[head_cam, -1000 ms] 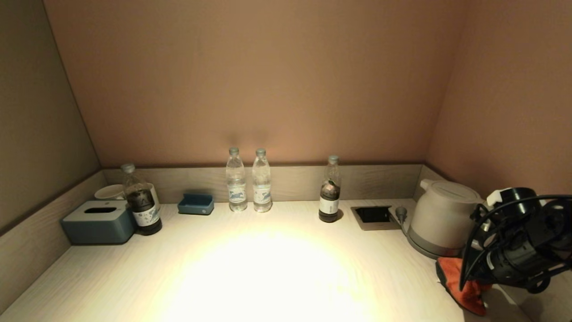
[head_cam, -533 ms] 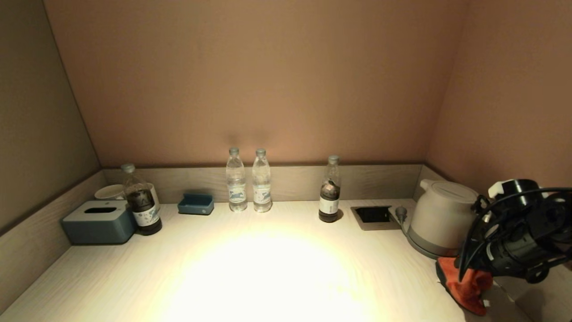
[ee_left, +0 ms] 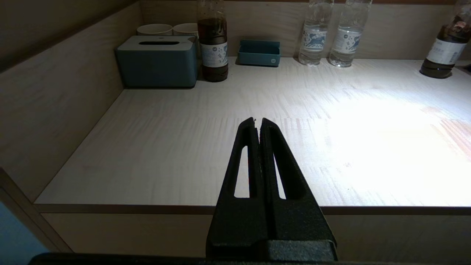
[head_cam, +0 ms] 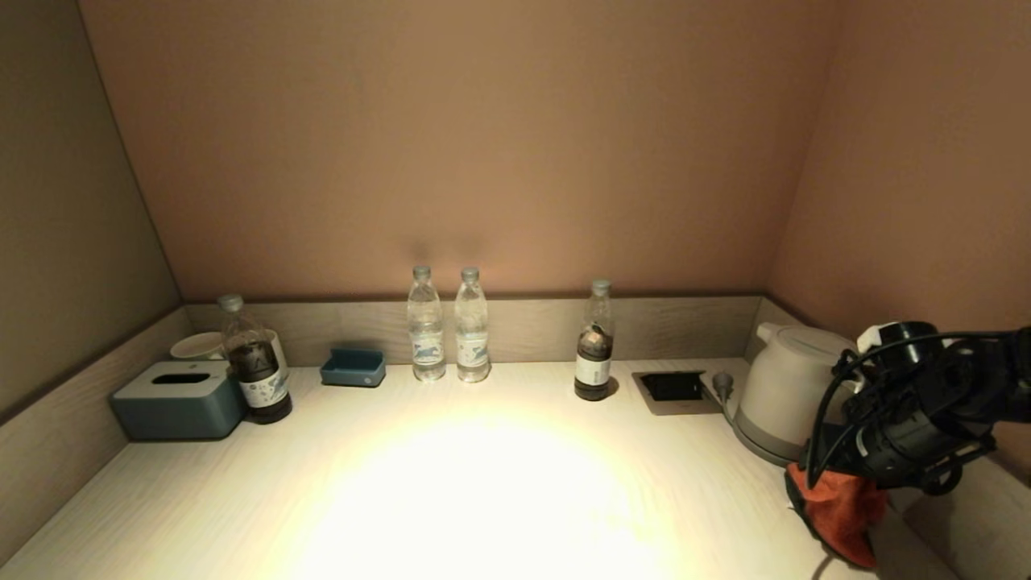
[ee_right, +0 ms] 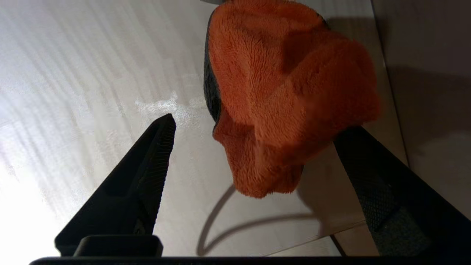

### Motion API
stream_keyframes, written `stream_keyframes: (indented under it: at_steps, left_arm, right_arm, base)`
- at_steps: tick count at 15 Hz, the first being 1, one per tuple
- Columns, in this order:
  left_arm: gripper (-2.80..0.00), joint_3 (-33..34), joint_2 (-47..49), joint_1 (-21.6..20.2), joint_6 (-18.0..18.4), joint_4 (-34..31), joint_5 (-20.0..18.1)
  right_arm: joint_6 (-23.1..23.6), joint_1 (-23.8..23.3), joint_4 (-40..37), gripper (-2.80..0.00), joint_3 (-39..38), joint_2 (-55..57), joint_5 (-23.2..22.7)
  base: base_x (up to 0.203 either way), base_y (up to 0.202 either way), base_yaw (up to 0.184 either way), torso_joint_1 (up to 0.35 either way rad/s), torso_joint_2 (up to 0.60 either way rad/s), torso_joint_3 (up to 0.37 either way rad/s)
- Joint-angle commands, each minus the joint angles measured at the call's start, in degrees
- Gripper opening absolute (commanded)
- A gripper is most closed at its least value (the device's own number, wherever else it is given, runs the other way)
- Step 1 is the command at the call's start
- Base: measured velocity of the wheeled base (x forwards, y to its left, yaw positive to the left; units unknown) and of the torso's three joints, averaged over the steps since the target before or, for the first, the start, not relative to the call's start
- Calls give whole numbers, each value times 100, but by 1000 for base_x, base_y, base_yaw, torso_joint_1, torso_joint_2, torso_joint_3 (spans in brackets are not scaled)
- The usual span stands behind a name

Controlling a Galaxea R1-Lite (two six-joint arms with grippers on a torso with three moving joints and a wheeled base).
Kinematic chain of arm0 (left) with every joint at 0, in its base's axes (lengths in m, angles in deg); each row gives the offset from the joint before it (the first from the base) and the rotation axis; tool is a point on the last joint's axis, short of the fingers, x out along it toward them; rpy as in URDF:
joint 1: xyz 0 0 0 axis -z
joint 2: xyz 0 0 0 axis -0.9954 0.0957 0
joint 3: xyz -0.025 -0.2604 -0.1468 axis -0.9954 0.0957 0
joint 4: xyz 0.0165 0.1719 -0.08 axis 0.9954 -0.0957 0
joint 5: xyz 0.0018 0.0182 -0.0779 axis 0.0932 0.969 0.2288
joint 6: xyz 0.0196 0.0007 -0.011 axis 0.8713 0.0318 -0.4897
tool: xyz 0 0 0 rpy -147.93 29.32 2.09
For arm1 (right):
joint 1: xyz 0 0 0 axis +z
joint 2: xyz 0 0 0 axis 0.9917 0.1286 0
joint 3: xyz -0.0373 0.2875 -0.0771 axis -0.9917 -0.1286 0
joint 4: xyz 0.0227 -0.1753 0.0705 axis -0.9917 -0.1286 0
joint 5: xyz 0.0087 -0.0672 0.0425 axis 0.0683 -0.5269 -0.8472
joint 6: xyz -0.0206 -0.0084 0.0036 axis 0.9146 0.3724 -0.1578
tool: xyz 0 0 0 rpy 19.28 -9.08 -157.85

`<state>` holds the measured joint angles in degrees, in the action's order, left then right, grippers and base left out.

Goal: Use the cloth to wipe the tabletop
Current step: Pick up the tablecloth

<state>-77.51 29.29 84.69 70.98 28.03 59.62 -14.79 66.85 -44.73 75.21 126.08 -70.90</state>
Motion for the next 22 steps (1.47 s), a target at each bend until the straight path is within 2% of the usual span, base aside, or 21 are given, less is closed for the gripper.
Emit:
stream_keyframes:
  at_steps: [1, 9, 12, 13, 22]
  left_arm:
    - [-280, 0, 0, -1, -3, 0, 1]
    - [-280, 0, 0, -1, -3, 0, 1]
    - [-280, 0, 0, -1, -3, 0, 1]
    - [-280, 0, 0, -1, -3, 0, 1]
    - [-280, 0, 0, -9, -3, 0, 1]
  right_arm:
    - [-9, -67, -5, 0, 212, 553, 3]
    - [-9, -278, 21, 0, 264, 1019, -32]
    - [-1, -353, 17, 0, 264, 1051, -195]
    - [-1, -375, 21, -280, 273, 1071, -208]
    - [-9, -392, 3, -280, 229, 966, -366]
  base:
    - [0, 0, 0, 0, 0, 0]
    - [0, 0, 0, 0, 0, 0]
    - [0, 0, 0, 0, 0, 0]
    - [0, 0, 0, 0, 0, 0]
    - [0, 0, 0, 0, 0, 0]
